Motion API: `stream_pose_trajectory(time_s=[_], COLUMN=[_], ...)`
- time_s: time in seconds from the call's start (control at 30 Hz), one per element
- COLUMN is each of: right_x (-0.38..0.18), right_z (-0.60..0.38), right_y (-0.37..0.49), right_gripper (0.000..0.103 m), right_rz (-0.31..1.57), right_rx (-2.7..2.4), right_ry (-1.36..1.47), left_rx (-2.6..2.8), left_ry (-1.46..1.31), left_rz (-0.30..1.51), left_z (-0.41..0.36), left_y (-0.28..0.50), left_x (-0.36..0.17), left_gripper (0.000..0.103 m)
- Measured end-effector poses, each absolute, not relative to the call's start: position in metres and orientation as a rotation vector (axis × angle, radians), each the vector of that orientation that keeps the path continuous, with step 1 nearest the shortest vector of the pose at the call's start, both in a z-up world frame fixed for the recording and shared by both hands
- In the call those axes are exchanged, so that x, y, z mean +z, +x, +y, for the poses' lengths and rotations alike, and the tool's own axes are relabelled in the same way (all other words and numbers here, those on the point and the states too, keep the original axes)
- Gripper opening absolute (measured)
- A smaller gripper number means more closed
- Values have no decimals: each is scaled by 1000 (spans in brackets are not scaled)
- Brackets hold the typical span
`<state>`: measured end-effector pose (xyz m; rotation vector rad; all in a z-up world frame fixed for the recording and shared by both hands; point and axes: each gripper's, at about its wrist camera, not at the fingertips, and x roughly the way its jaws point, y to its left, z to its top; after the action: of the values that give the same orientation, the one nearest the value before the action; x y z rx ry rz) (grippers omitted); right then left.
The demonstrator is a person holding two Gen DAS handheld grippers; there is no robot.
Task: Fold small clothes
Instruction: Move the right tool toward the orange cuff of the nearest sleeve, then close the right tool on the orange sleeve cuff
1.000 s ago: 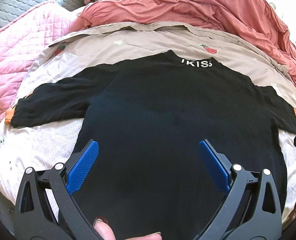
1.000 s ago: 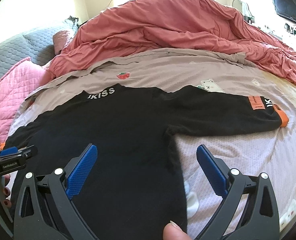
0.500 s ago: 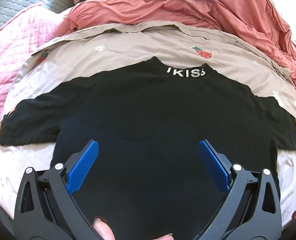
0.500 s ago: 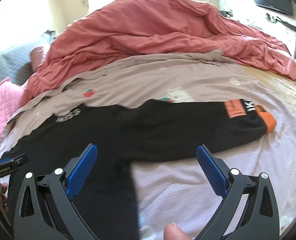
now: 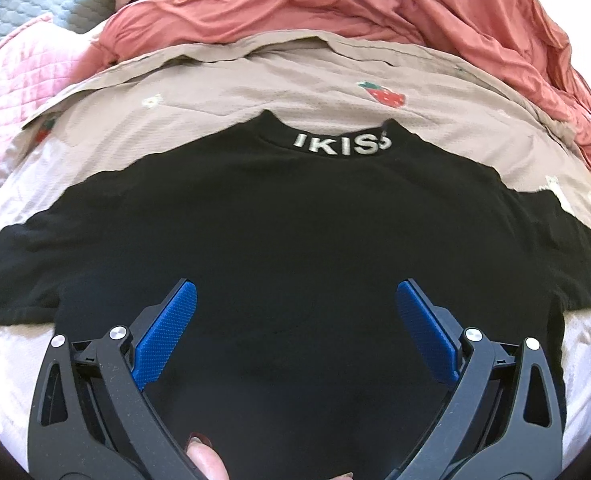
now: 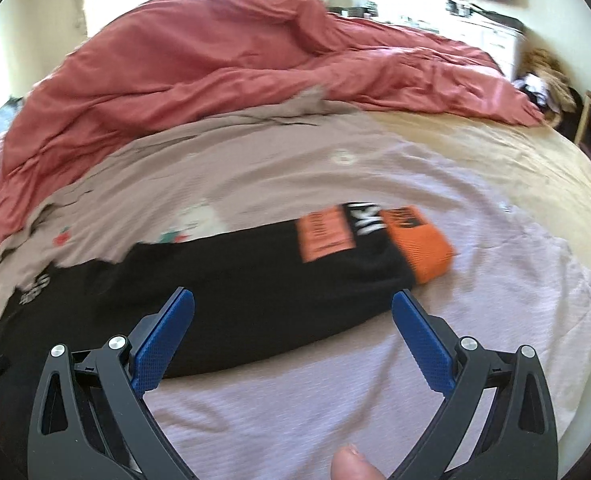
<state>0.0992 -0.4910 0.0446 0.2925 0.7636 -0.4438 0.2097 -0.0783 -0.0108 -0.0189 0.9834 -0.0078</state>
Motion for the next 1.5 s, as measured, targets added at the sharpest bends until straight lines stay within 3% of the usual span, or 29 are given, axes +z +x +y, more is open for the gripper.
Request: stream_pose_trajectory(time_s=[0.27, 0.6, 0.67, 0.7, 0.77, 0.83, 1.13, 1.5], right_x=[23, 1, -3, -7, -9, -7, 15, 52], right_z=[-553, -593, -601, -606, -611, -609, -599, -562], right_y=[103, 141, 147, 149, 149, 148, 137, 130], right_gripper=[99, 97, 85, 71, 65, 50, 7, 4], right_rz=[825, 893, 903, 918, 918, 908, 813, 737], right_rx=[-519, -563, -553, -535, -517, -479, -354, -243], right_ry=[386, 359, 365, 390, 427, 425, 430, 430], left_rx=[-68, -90, -90, -90, -90, -90, -104, -105], left_ry=[-28, -56, -55, -52, -50, -52, -77, -139], left_rz=[983, 965, 965, 965, 964, 964, 960, 933], left_z=[-81, -73, -73, -74, -74, -73, -71, -49], left_y=[192, 189, 188, 188, 187, 187, 184, 182], left_x=[-43, -45, -46, -46, -46, -46, -44, -27], left_gripper=[94, 94, 94, 94, 94, 94, 94, 94])
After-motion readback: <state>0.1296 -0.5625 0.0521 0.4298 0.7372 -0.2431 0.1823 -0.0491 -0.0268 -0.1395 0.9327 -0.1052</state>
